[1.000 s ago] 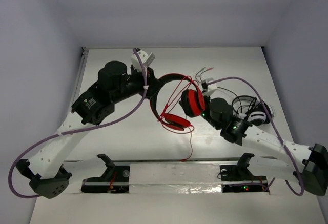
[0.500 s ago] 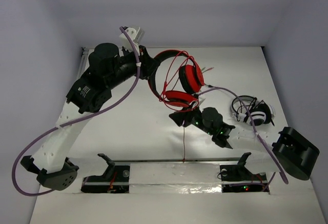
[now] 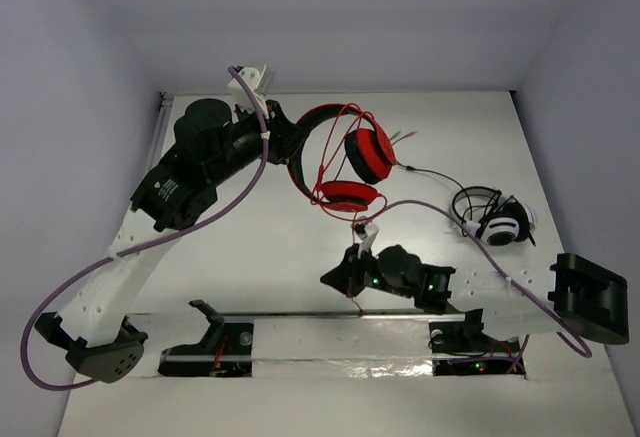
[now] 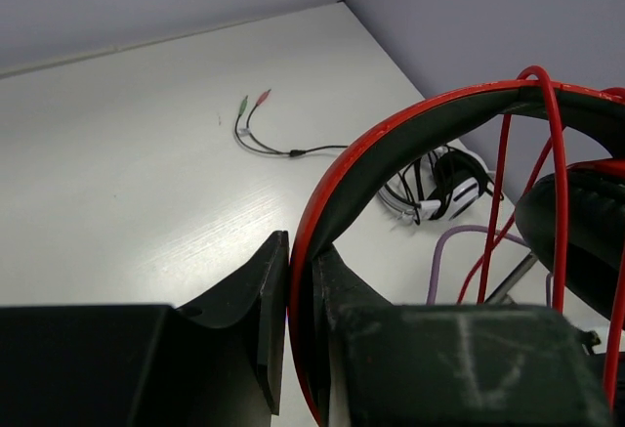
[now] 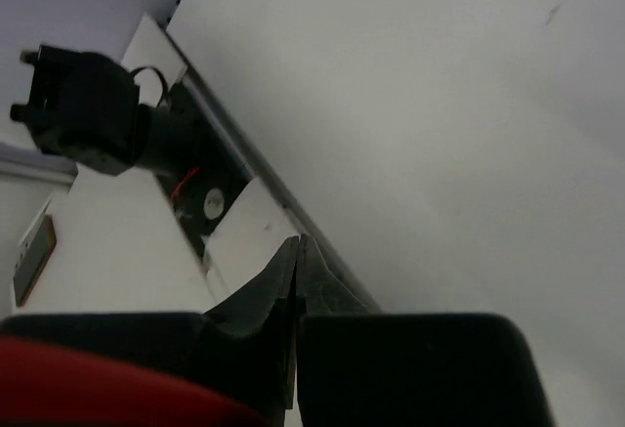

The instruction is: Wrap the headphones

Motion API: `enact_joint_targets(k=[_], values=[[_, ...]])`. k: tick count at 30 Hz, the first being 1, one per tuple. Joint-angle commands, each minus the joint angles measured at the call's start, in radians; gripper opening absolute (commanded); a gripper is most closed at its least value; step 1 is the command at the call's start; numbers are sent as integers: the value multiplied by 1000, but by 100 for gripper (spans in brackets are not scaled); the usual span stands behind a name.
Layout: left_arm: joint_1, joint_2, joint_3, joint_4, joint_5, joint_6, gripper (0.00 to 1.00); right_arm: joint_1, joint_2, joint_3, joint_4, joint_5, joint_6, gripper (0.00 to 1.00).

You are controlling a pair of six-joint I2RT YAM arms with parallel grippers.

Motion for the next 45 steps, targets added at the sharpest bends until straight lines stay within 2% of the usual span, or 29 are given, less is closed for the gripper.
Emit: enact_joint_targets(k=[1,2,6,11,15,22,28,31,32,34,37,39,40,45], values=[[8,-67,-38,136,-27,-62,0,94,-55,108,-194,85,78,0],[8,-70,-49,136,-44,-65,0,133,-72,142,-292,97,81,0],[8,-66,-38,147,-118,-107,0,179,-172,274,-446,127,83,0],[8,-105,-119,256,-201,-191,0,188,-293,373,-704,288,115,0],[8,-128,-135,294,-219,-239,0,188,-293,365,-739,334,122,0],[17,-98,-130,328,-255,-254,0,104,-74,348,-638,392,73,0],[63,-81,-38,275,-213,-242,0,10,5,243,-482,377,101,1],[63,-75,-27,270,-218,-237,0,-1,25,200,-413,389,106,11],[63,-76,-46,276,-221,-237,0,-1,26,187,-353,388,90,20],[63,-78,-70,299,-207,-246,0,-1,31,178,-321,392,80,27],[63,-73,-98,311,-198,-249,0,-1,40,185,-291,400,49,29],[63,-72,-98,308,-205,-243,0,-1,34,190,-285,398,35,7],[63,-72,-93,301,-212,-240,0,-1,31,187,-285,400,34,3],[63,-69,-99,296,-294,-220,0,-1,23,179,-307,372,52,0]])
